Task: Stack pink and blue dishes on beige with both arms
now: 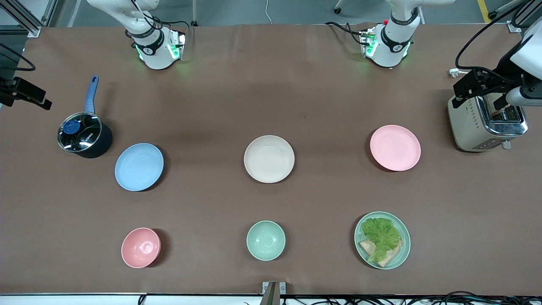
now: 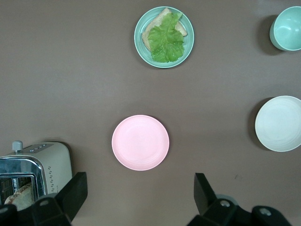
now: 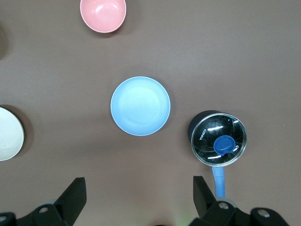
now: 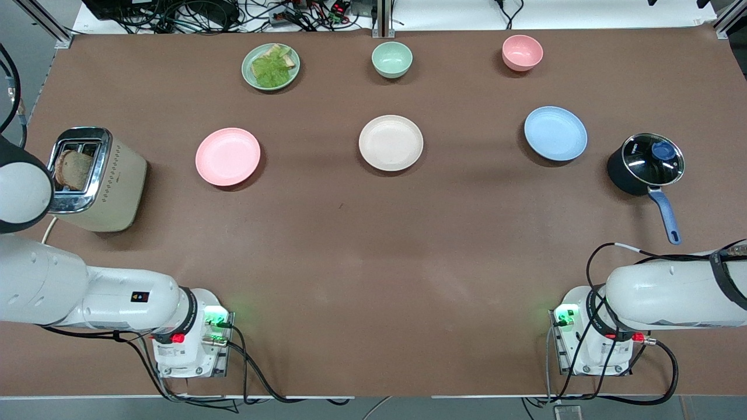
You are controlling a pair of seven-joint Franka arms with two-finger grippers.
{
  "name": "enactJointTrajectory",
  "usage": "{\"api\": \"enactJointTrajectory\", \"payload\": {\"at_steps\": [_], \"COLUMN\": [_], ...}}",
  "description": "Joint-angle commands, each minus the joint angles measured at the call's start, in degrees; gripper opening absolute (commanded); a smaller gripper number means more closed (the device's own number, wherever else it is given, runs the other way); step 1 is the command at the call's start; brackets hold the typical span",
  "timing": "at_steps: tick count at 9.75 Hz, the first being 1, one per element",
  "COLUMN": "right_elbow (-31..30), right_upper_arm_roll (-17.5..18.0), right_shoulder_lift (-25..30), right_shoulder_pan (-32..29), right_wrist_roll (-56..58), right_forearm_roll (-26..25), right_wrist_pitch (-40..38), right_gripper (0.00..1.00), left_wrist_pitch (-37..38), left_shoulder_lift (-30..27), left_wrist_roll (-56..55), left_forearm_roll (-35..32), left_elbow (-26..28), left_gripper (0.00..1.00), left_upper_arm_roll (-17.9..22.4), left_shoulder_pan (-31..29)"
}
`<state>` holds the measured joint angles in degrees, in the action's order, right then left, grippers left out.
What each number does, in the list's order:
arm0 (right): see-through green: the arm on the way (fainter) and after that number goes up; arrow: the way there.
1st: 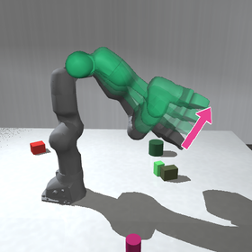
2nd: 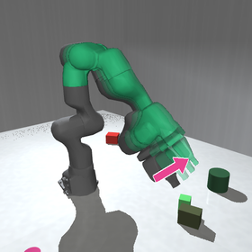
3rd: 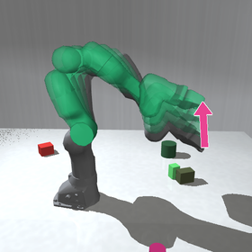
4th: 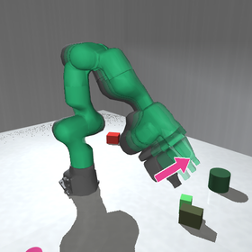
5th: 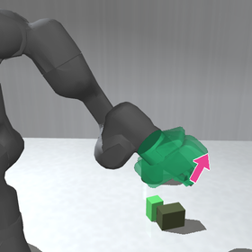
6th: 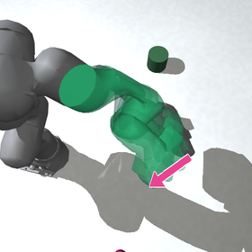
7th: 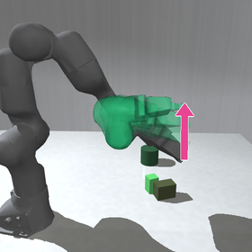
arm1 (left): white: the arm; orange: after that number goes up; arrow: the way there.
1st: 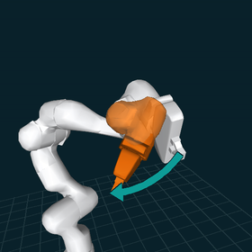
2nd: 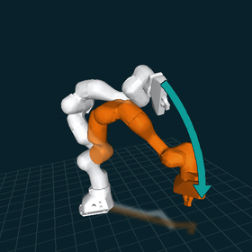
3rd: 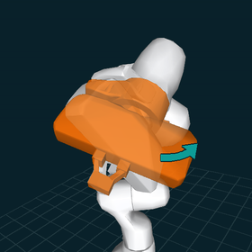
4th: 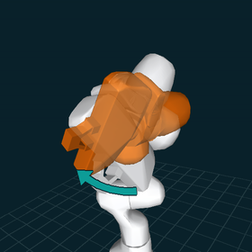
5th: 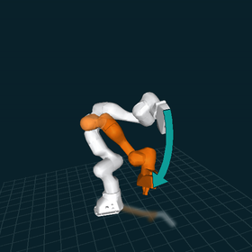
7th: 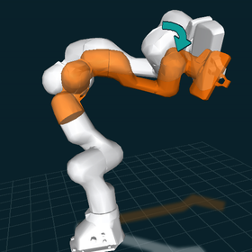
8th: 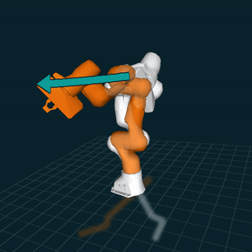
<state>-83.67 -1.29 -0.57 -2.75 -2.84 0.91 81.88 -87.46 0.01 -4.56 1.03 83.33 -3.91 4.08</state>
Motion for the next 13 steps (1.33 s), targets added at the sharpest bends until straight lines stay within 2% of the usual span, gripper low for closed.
{"api": "enactJointTrajectory", "payload": {"at_steps": [1, 4, 7, 9, 11, 13], "right_elbow": [0.09, 0.44, -1.39, -7.17, -15.17, -21.95], "right_upper_arm_roll": [0.15, 0.24, 0.15, -1.24, -5.45, -7.22], "right_shoulder_lift": [0.04, -0.4, -7.58, -12.59, -16.9, -20.59], "right_shoulder_pan": [-0.24, -0.33, -2.24, -5.76, -6.3, -6.92], "right_wrist_roll": [0.46, 0.73, 5.88, 13.16, 21.77, 31.18], "right_forearm_roll": [-0.65, -0.91, 0.23, 7.05, 13.47, 20.94], "right_wrist_pitch": [-0.49, -0.14, 3.35, 12.55, 22.48, 32.33], "right_gripper": [1.0, 1.0, 1.0, 1.0, 1.0, 1.0], "left_wrist_pitch": [0.27, 0.18, -0.52, -3.22, -10.07, -17.18], "left_shoulder_lift": [-0.98, -0.54, 0.16, 0.69, 0.86, 4.62], "left_wrist_roll": [-0.98, -2.38, -1.42, 0.15, 5.66, 16.37], "left_forearm_roll": [0.55, 0.82, 3.19, 3.28, 4.67, 7.84], "left_elbow": [2.72, 2.45, 2.89, 6.55, 15.5, 22.19], "left_gripper": [1.0, 1.0, 1.0, 1.0, 1.0, 1.0], "left_upper_arm_roll": [0.48, 0.57, 2.94, 4.08, 7.23, 9.79], "left_shoulder_pan": [0.4, 0.14, -0.22, -0.31, -0.39, -0.65]}}
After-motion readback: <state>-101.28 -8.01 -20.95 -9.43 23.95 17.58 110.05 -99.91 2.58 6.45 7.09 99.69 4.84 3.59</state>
